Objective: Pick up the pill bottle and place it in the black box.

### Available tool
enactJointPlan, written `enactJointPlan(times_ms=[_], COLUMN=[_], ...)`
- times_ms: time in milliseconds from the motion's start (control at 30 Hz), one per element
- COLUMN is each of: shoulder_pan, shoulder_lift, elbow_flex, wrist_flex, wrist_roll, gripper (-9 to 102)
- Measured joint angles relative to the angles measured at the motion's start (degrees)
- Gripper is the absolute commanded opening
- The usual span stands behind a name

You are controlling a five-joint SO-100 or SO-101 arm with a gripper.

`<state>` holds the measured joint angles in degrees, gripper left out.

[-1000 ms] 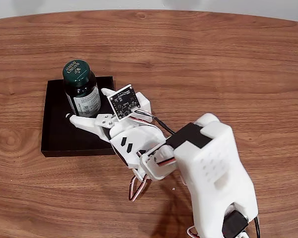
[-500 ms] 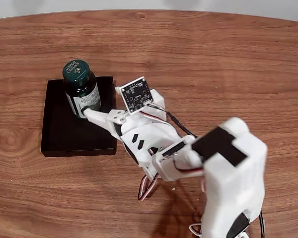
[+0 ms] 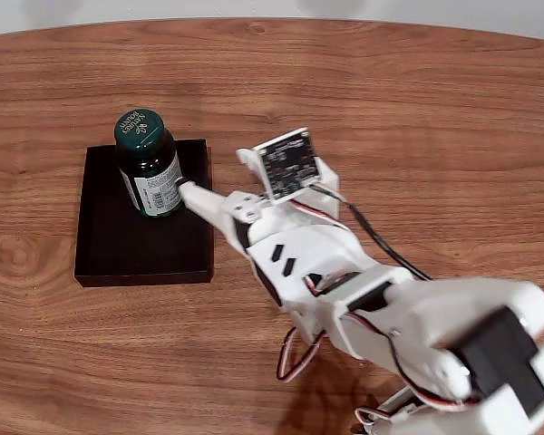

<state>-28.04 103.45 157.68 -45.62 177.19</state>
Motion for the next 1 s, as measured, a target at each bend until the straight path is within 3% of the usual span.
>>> enactJointPlan(times_ms=[300, 500, 833, 1000], shoulder_pan=[8.3, 12.9, 24.7, 29.6], shoulder_lift=[15.8, 24.7, 39.4, 47.9], elbow_flex=[8.0, 14.2, 15.8, 16.3], wrist_flex=[7.5, 9.8, 25.0, 37.8], wrist_roll=[-2.0, -1.9, -3.5, -4.7], gripper=[4, 0, 0, 0])
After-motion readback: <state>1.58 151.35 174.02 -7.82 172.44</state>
